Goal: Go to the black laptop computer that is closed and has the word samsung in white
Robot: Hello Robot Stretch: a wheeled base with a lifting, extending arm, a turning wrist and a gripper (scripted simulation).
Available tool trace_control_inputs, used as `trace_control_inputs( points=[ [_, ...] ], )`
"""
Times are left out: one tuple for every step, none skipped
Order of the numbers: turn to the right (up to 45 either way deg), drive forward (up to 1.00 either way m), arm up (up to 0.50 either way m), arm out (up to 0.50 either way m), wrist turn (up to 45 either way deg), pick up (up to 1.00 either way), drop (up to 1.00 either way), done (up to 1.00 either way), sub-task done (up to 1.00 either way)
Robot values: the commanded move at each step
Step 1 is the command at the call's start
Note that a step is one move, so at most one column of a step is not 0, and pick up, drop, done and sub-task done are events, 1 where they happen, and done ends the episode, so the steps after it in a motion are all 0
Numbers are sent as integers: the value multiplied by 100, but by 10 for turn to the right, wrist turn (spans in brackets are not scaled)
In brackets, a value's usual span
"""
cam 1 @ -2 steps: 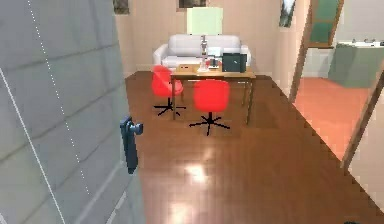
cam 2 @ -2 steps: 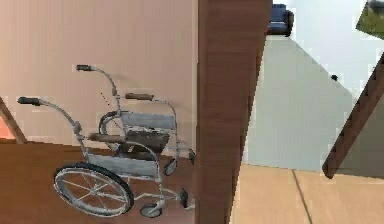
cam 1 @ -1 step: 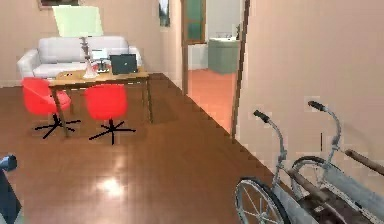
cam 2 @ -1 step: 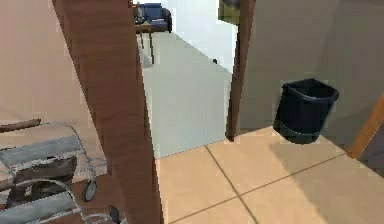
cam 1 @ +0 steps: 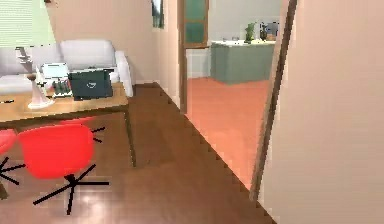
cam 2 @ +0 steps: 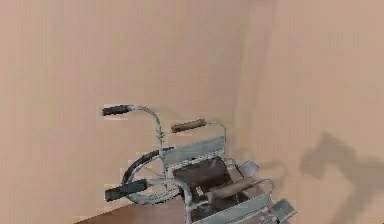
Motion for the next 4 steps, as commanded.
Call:
trace_control_inputs(
  points=[
    [0, 100, 0, 0, 0, 0, 0, 0, 0],
    [0, 75, 0, 0, 0, 0, 0, 0, 0],
    [-300, 0, 0, 0, 0, 0, 0, 0, 0],
    [0, 100, 0, 0, 0, 0, 0, 0, 0]
  ],
)
